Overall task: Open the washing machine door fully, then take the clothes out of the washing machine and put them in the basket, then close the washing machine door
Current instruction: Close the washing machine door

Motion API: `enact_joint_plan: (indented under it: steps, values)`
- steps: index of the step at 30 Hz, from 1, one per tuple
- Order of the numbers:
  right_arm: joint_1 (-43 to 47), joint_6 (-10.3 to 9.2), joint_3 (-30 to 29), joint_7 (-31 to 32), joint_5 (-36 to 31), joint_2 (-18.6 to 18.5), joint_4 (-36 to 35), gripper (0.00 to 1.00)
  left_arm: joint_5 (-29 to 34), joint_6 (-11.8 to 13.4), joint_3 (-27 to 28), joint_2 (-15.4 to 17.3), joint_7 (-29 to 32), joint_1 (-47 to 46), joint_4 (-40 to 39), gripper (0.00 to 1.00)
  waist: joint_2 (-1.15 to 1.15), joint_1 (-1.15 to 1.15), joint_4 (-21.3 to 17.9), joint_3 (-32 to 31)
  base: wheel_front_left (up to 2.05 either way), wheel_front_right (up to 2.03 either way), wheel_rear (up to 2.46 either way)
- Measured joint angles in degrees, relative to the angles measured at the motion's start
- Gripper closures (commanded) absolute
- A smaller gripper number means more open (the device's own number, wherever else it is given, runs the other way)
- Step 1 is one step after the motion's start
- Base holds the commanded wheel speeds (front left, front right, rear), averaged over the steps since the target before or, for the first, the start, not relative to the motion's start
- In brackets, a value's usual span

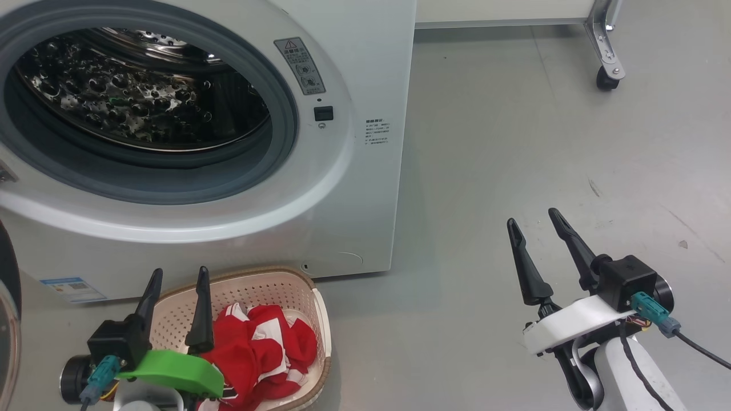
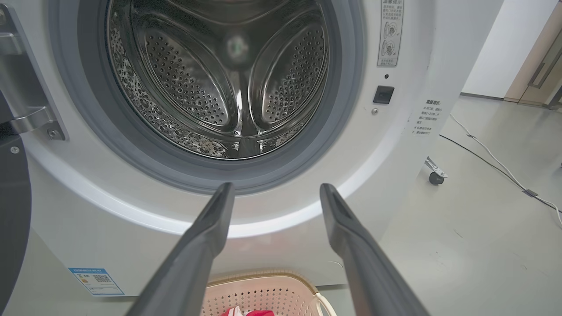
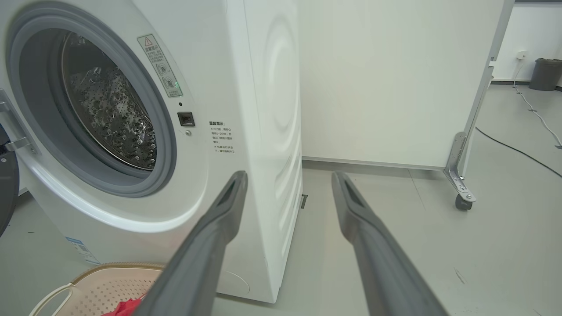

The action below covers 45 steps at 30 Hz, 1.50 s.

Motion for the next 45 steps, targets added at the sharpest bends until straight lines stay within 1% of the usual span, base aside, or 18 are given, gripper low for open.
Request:
enact_joint_plan:
  steps: [13, 23, 26, 42, 45]
  values:
    - [0.0, 0.0, -0.02, 0.0, 0.0, 0.01, 0.0, 0.0, -0.92, 0.41, -0.4, 0.0, 0.0, 0.04, -0.11, 0.0, 0.0, 0.0, -0.06, 0.01, -0.04, 0.04, 0.0]
    - [-0.04, 0.0, -0.01, 0.0, 0.0, 0.08, 0.01, 0.0, -0.99, 0.49, -0.42, 0.01, 0.0, 0.04, -0.11, 0.0, 0.0, 0.0, -0.14, 0.12, -0.4, 0.4, 0.0]
    - [-0.05, 0.0, -0.02, 0.0, 0.0, 0.08, 0.01, 0.0, -0.99, 0.91, -0.43, 0.01, 0.0, 0.04, -0.1, 0.0, 0.0, 0.0, -0.17, 0.15, -0.67, 0.67, 0.0]
    - [-0.1, 0.0, 0.34, 0.0, 0.0, 0.08, 0.33, 0.0, -0.89, 0.92, -0.48, 0.01, 0.0, 0.03, -0.04, 0.0, 0.0, 0.0, 0.06, -0.24, -1.06, 1.06, 0.0]
    - [-0.1, 0.0, 0.59, 0.0, 0.0, 0.09, 0.53, 0.0, -0.54, 0.59, -1.43, 0.04, 0.0, 0.03, -0.1, 0.0, 0.0, 0.0, 0.08, -0.46, -1.4, 1.4, 0.0]
